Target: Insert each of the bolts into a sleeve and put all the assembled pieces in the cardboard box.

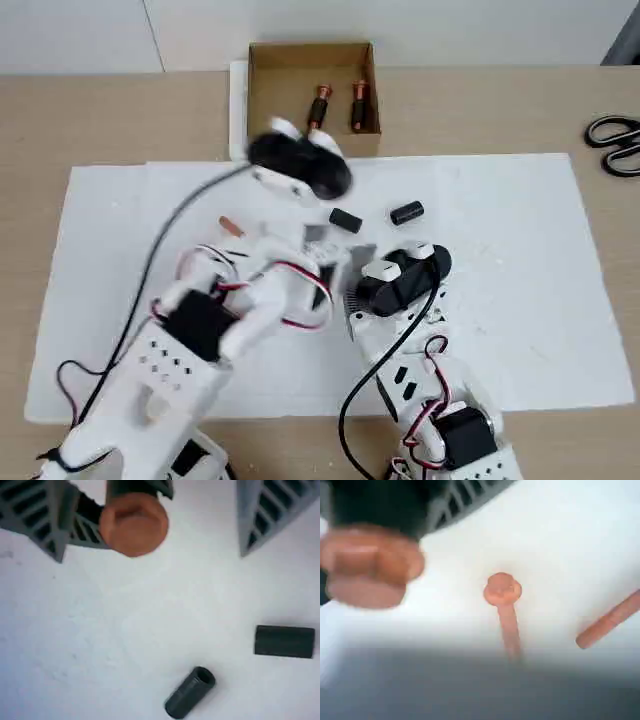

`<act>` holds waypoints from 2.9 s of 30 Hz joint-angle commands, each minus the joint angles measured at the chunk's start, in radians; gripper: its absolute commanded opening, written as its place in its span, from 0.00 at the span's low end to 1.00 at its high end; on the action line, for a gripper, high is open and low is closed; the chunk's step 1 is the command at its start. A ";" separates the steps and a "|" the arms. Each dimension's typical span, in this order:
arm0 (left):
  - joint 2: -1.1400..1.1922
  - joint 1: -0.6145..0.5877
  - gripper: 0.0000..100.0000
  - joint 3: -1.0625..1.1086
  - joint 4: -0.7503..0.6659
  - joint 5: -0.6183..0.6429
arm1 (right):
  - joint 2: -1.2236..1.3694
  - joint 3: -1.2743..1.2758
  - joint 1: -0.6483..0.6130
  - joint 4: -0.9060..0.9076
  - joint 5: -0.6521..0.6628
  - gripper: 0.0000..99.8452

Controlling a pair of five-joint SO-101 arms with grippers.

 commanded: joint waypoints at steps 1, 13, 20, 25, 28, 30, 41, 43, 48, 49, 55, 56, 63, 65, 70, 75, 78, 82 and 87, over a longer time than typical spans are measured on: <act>-0.011 -0.121 0.22 -0.125 0.063 -0.009 | -0.010 -0.009 0.007 -0.030 -0.008 0.00; -0.003 -0.655 0.22 -0.157 0.307 -0.242 | 0.071 -0.138 0.165 -0.030 0.018 0.00; -0.008 -0.692 0.22 -0.074 0.308 -0.265 | 0.688 -0.626 0.171 -0.214 0.028 0.00; -0.008 -0.692 0.22 -0.074 0.311 -0.265 | 1.216 -1.020 0.174 -0.398 0.025 0.00; -0.008 -0.692 0.22 -0.074 0.313 -0.265 | 1.500 -1.246 0.199 -0.503 0.023 0.00; -0.008 -0.692 0.22 -0.074 0.328 -0.265 | 1.679 -1.392 0.211 -0.568 0.026 0.00; -0.008 -0.692 0.22 -0.074 0.353 -0.265 | 2.471 -2.041 0.223 -0.727 0.025 0.00; -0.008 -0.692 0.22 -0.074 0.353 -0.265 | 2.562 -2.127 0.223 -0.720 0.025 0.00; -0.008 -0.692 0.22 -0.074 0.353 -0.265 | 2.706 -2.251 0.229 -0.719 0.026 0.01; -0.008 -0.692 0.22 -0.074 0.353 -0.265 | 2.723 -2.262 0.229 -0.719 0.026 0.01; -0.008 -0.692 0.22 -0.062 0.353 -0.265 | 2.761 -2.272 0.217 -0.719 0.028 0.04; -0.008 -0.690 0.22 -0.056 0.353 -0.265 | 2.766 -2.272 0.217 -0.717 0.028 0.06; -0.008 -0.690 0.22 -0.036 0.353 -0.265 | 2.787 -2.272 0.206 -0.641 0.021 0.18; -0.008 -0.690 0.22 -0.038 0.353 -0.265 | 2.781 -2.272 0.206 -0.636 0.021 0.18; -0.008 -0.687 0.22 -0.039 0.353 -0.265 | 2.770 -2.275 0.209 -0.628 0.026 0.18; -0.008 -0.687 0.22 -0.041 0.353 -0.265 | 2.634 -2.275 0.237 -0.404 0.025 0.18; -0.008 -0.687 0.22 -0.041 0.353 -0.265 | 2.500 -2.275 0.246 -0.206 0.023 0.18; -0.008 -0.687 0.22 -0.036 0.353 -0.265 | 2.331 -2.275 0.246 0.024 0.025 0.18; -0.006 -0.686 0.22 -0.036 0.351 -0.265 | 2.170 -2.275 0.245 0.303 0.023 0.18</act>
